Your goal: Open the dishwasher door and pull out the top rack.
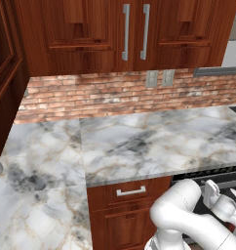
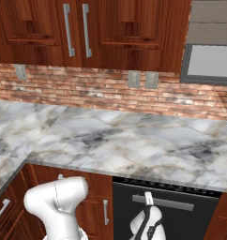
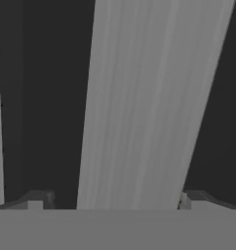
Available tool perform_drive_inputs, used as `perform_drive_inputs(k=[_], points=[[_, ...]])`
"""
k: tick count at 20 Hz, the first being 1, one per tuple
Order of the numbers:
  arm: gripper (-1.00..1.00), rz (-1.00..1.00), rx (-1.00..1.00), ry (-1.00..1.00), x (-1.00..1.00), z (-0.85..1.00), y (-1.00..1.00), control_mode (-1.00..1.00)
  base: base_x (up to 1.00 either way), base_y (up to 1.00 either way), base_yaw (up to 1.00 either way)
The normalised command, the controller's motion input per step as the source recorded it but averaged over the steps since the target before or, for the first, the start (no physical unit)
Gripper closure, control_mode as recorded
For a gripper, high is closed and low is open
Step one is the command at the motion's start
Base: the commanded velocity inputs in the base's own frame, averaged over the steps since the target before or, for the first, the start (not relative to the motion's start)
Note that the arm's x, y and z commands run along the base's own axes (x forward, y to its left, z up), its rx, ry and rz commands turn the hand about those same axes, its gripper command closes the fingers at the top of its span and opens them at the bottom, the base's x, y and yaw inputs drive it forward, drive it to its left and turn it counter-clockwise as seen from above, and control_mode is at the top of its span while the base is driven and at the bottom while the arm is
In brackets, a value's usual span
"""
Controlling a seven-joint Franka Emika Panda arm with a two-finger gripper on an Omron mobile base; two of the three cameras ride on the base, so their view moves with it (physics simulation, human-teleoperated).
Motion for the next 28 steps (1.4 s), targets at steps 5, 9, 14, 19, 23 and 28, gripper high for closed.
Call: perform_drive_inputs(k=[5, 9, 14, 19, 23, 28], points=[[-1.0, 0.0, 0.0, -0.02, 0.35, -0.12, 0.0, -1.0, 0.0, 0.0, 0.0], [-1.0, 0.0, 0.0, -0.03, 0.28, -0.22, 0.0, -1.0, 0.0, 0.0, 0.0], [1.0, 0.0, -0.01, -0.05, 0.28, -0.39, 0.05, -1.0, 0.0, 0.0, 0.0], [1.0, -0.01, -0.02, -0.08, 0.27, -0.54, 0.19, -1.0, 0.0, 0.0, 0.0], [1.0, -0.01, -0.01, -0.08, 0.29, -0.54, 0.18, -1.0, 0.0, 0.0, 0.0], [1.0, 0.0, 0.0, -0.04, 0.27, -0.46, 0.14, -1.0, 0.0, 0.0, 0.0]])
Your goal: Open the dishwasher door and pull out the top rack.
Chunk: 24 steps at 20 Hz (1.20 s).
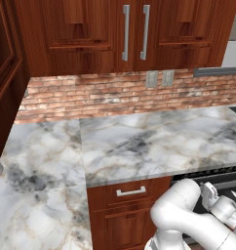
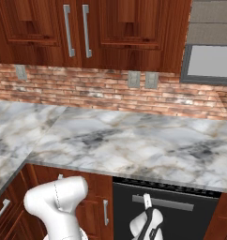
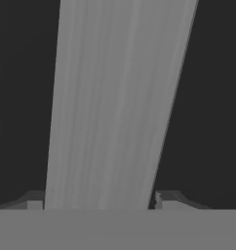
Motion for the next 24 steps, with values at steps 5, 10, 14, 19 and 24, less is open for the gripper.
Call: perform_drive_inputs(k=[5, 10, 14, 19, 24], points=[[1.0, -0.01, 0.01, 0.05, -0.18, -0.2, -0.02, -1.0, 0.0, 0.0, 0.0], [1.0, -0.02, 0.04, 0.01, -0.6, -0.16, -0.13, -1.0, 0.0, 0.0, 0.0], [1.0, -0.02, 0.05, 0.01, -0.62, -0.17, -0.14, -1.0, 0.0, 0.0, 0.0], [1.0, -0.03, 0.04, 0.01, -0.62, -0.2, -0.11, -1.0, 0.0, 0.0, 0.0], [1.0, -0.03, 0.03, 0.01, -0.62, -0.22, -0.09, -1.0, 0.0, 0.0, 0.0]])
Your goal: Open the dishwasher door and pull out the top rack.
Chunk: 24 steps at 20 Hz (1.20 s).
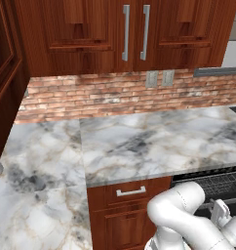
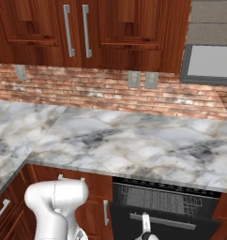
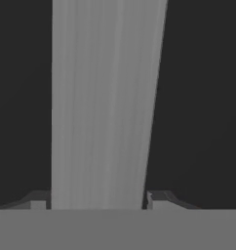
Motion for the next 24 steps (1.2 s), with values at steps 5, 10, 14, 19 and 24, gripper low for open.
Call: perform_drive_inputs(k=[5, 10, 14, 19, 24], points=[[1.0, -0.02, 0.03, 0.0, -0.62, -0.23, -0.09, -1.0, 0.0, 0.0, 0.0], [1.0, -0.03, 0.03, 0.01, -0.62, -0.23, -0.08, -1.0, 0.0, 0.0, 0.0], [1.0, -0.03, 0.03, 0.01, -0.62, -0.23, -0.08, -1.0, 0.0, 0.0, 0.0], [1.0, -0.03, 0.04, 0.02, -0.61, -0.22, -0.09, -1.0, 0.0, 0.0, 0.0], [1.0, -0.03, 0.04, 0.02, -0.61, -0.23, -0.09, -1.0, 0.0, 0.0, 0.0]])
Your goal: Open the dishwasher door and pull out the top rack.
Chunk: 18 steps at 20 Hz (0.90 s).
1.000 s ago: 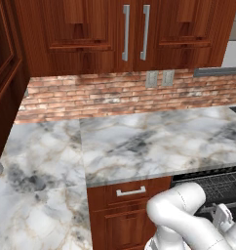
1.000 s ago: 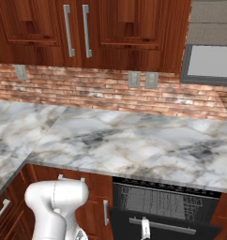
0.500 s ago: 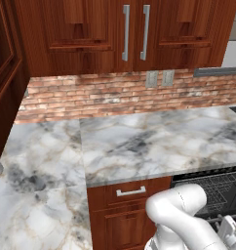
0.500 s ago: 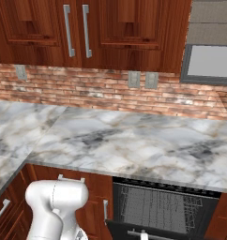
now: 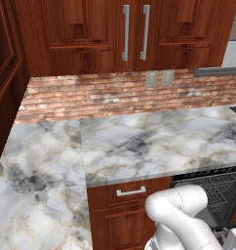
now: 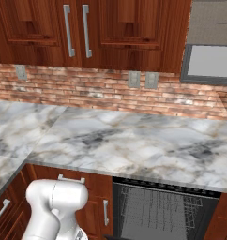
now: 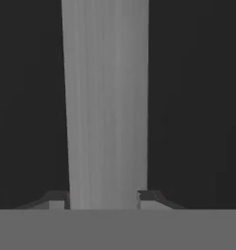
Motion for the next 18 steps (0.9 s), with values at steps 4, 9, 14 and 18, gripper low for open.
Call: perform_drive_inputs(k=[4, 9, 14, 18], points=[[1.0, -0.03, 0.04, 0.02, -0.6, -0.23, -0.09, -1.0, 0.0, 0.0, 0.0], [1.0, -0.04, 0.05, 0.04, -0.56, -0.23, -0.11, -1.0, 0.0, 0.0, 0.0], [1.0, -0.05, 0.07, 0.12, -0.35, -0.21, -0.15, -1.0, 0.0, 0.0, 0.0], [1.0, -0.06, 0.08, 0.19, -0.26, -0.1, -0.18, -1.0, 0.0, 0.0, 0.0]])
